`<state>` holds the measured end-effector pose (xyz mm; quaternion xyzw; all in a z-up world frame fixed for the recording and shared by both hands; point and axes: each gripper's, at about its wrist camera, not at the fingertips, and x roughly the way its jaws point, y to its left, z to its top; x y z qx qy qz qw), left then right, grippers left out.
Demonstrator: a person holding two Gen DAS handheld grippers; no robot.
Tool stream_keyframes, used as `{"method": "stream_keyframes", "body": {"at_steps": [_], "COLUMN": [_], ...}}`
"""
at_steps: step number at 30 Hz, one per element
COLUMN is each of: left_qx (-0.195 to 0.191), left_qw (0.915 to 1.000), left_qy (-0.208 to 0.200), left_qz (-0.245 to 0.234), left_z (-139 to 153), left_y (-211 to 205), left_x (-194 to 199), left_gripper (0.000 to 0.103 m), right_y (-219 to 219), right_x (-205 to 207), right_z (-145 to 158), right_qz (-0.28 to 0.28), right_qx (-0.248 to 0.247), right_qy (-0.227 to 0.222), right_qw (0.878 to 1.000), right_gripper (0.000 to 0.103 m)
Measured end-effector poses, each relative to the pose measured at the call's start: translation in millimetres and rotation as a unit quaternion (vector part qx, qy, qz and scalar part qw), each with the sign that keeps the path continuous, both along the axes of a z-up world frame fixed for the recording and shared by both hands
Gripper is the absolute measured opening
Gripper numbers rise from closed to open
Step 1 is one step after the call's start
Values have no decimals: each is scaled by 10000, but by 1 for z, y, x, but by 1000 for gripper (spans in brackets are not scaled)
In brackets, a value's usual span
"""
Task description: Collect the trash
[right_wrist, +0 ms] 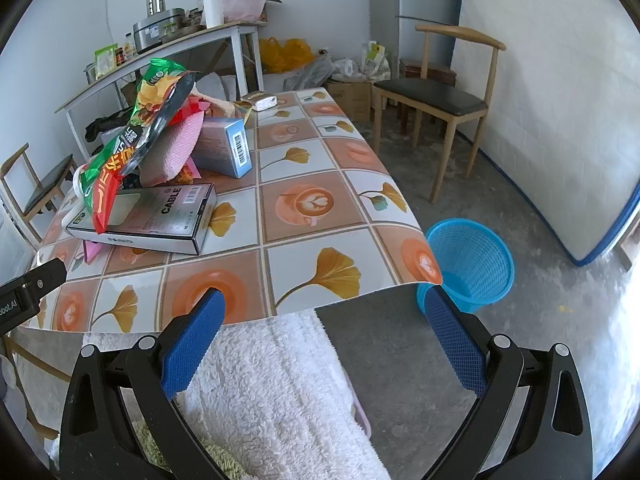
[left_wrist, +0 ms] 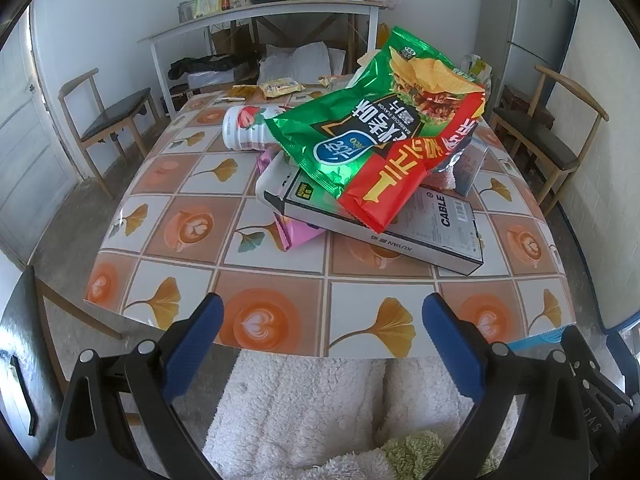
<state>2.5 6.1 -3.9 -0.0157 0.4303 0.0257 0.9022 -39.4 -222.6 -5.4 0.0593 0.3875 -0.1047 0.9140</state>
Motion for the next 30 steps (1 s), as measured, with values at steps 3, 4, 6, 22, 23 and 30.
{"method": "stream_keyframes", "body": {"at_steps": [3, 4, 6, 22, 23, 30], "left_qx": [0, -10, -15, -214, -235, -542], "left_qw": [10000, 10000, 10000, 9997, 9996, 9966], "left_qy": [13, 25, 43, -92, -155, -574], "left_qz": [1, -2, 3, 4, 10, -226], "left_z": [-2, -2, -3, -4, -3, 12], "left_y": [0, 1, 4, 29, 33, 53], "left_x": [2, 3, 8, 42, 44, 54], "left_gripper": [97, 97, 97, 97, 97, 97], "right_y": [-2, -3, -6, -9, -9, -12], "right_x": [2, 3, 6, 48, 51, 76], "right_z": [1, 2, 2, 24, 27, 42], "right_qz": [-68, -94, -148, -233, -232, -183], "right_qx": [1, 5, 6, -110, -108, 151], "right_qy": [16, 18, 19, -88, -120, -447], "right_qw": [10000, 10000, 9999, 9996, 9996, 9987], "right_gripper": [95, 95, 95, 95, 95, 95]}}
